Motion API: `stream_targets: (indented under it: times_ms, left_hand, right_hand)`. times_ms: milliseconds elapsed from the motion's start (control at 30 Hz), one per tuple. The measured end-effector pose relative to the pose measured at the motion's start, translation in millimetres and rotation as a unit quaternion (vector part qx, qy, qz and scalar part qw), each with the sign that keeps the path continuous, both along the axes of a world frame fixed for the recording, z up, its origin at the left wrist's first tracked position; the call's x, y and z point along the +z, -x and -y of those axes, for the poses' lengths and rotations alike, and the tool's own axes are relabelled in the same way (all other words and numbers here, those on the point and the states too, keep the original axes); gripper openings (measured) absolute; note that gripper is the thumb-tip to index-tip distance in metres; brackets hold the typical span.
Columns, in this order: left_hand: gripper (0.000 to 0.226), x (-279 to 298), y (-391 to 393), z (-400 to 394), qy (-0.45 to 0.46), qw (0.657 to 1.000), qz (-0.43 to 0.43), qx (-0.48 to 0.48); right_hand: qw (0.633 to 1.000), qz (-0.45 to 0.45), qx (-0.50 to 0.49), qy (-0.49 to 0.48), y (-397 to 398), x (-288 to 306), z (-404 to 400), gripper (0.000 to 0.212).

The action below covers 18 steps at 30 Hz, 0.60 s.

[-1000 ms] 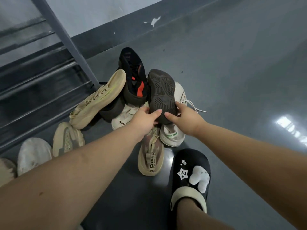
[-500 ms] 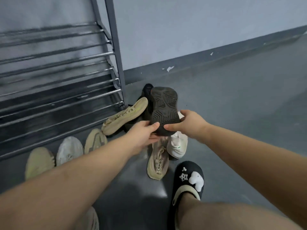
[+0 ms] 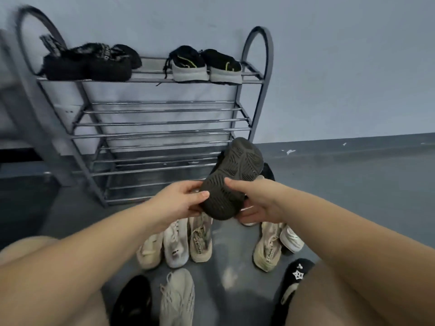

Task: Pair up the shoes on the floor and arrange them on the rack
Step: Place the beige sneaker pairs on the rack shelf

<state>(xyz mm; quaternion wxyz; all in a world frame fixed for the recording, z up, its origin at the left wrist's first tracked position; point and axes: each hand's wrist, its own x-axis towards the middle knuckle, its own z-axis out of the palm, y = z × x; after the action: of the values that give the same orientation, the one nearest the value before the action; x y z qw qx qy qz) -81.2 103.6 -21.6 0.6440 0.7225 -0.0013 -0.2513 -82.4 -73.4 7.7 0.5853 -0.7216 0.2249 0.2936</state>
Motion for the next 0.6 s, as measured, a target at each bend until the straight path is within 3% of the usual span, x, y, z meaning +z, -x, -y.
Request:
stream_targets:
  times_ms: [200,400,533,600]
  left_hand:
    - [0.038,-6,22,-14,-0.052,0.996,0.074,0.027]
    - [0.054,6,32,-22,-0.252,0.935,0.249,-0.011]
    - [0.062,6,32,-23,-0.294,0.906,0.305,-0.012]
    - [0.062,3,31,-25,-0.275,0.909,0.314,-0.006]
  right_hand:
    - [0.998,-0.009,-0.045,-0.046,14,-2,-23,0.073]
    - [0.994,0.006,-0.062,-0.088,25,2,-42,0.038]
    - [0.993,0.033,-0.050,-0.100,25,0,-49,0.029]
    - [0.992,0.042,-0.052,-0.104,23,-2,-48,0.029]
